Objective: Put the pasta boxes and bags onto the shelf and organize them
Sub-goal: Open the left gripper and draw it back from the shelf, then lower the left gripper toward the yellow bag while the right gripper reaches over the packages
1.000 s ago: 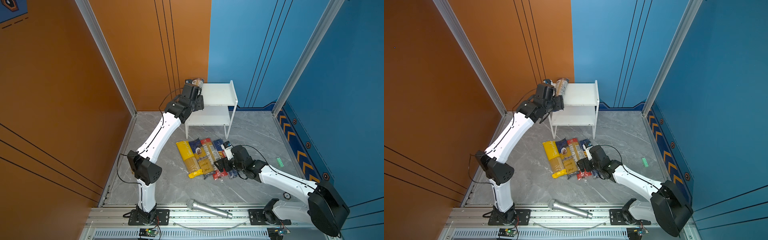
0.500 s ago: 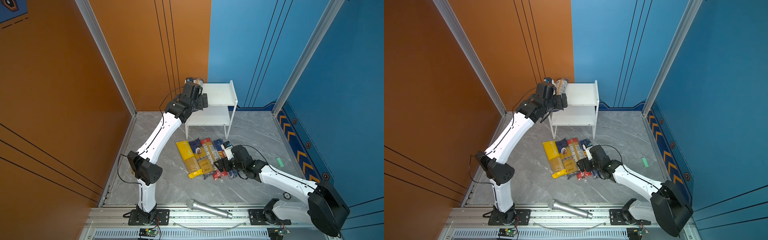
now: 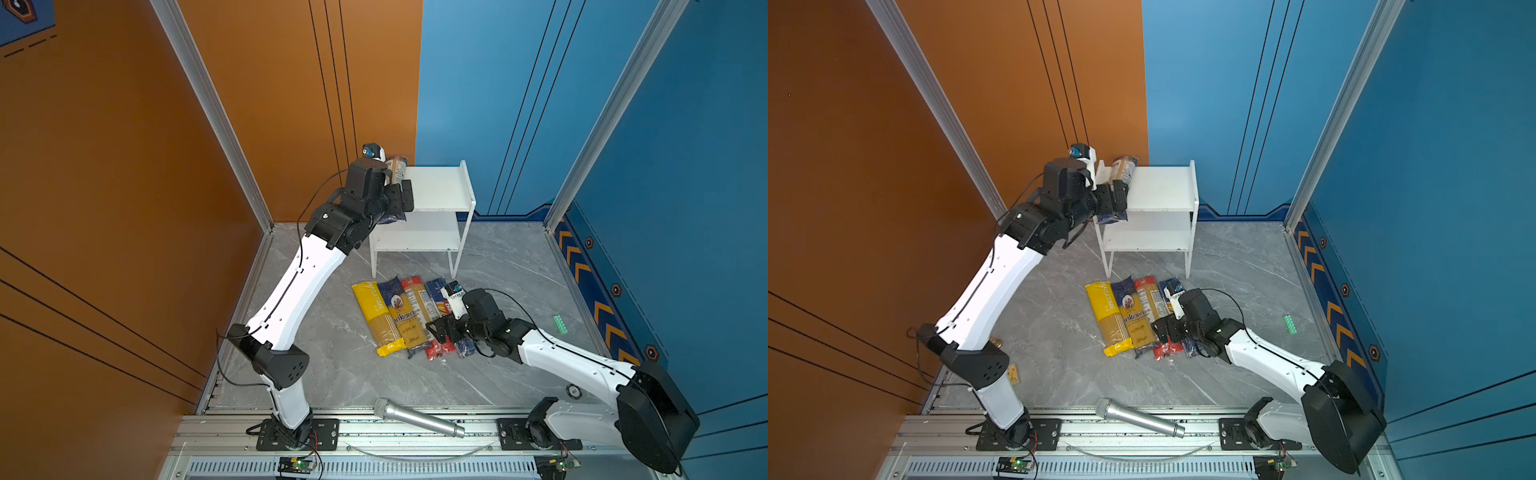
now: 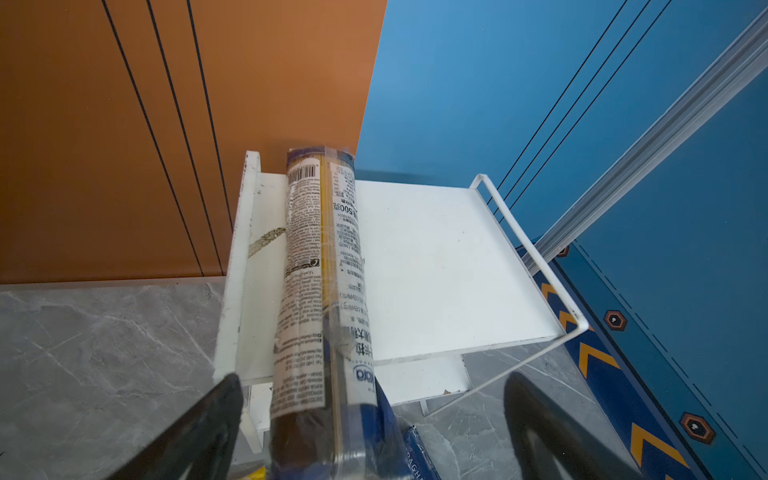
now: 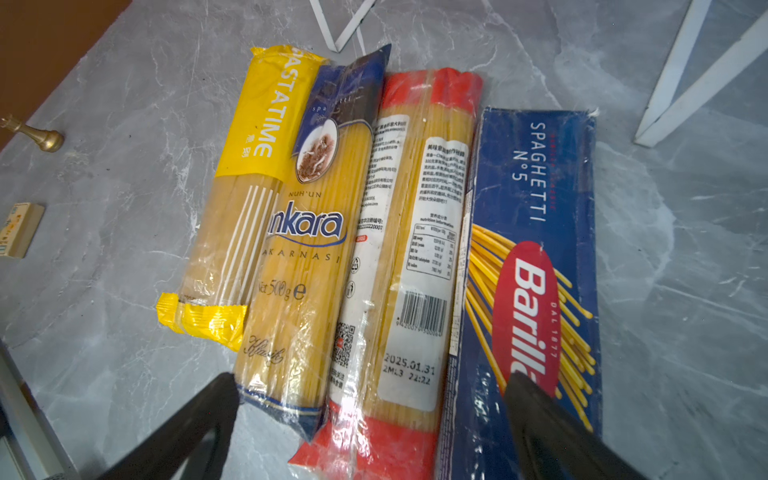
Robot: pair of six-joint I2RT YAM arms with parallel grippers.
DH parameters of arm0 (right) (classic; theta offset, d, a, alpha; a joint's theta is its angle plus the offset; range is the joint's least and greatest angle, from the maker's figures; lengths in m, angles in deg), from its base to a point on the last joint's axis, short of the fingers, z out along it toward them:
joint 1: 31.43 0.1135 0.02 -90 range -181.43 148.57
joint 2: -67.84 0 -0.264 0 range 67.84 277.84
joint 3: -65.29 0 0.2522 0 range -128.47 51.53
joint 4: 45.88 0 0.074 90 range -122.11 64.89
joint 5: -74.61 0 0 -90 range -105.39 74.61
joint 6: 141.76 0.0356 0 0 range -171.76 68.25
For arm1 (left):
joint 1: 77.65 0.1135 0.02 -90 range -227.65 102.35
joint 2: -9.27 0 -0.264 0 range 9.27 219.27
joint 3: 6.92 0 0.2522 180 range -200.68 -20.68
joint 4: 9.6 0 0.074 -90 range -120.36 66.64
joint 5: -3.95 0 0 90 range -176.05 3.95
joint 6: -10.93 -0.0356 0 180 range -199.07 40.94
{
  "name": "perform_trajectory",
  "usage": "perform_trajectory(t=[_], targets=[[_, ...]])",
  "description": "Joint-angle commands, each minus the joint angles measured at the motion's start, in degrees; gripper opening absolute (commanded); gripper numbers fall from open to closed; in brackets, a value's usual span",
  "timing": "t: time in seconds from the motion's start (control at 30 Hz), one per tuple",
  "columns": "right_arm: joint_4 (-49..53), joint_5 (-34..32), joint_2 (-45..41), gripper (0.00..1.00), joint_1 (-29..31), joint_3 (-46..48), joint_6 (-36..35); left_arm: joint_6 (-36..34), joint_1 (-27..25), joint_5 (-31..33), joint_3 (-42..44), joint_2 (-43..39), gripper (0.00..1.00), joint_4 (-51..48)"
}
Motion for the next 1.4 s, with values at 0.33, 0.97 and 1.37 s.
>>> perform_trajectory(t=[0.33, 0.97, 1.37], targets=[[1.60, 0.95, 5.81, 0.97, 4.79, -8.61, 0.63, 1.13, 1.57, 0.65, 34.50, -26.18, 0.98, 9.52], [-4.27, -6.90, 21.54, 0.98, 17.60, -16.34, 5.52, 10.75, 11.07, -8.28, 66.04, -42.43, 0.98, 12.37], [-3.87, -10.00, 29.29, 0.97, 20.44, -21.34, 8.79, 12.67, 14.31, -11.78, 73.87, -44.27, 0.98, 12.85]])
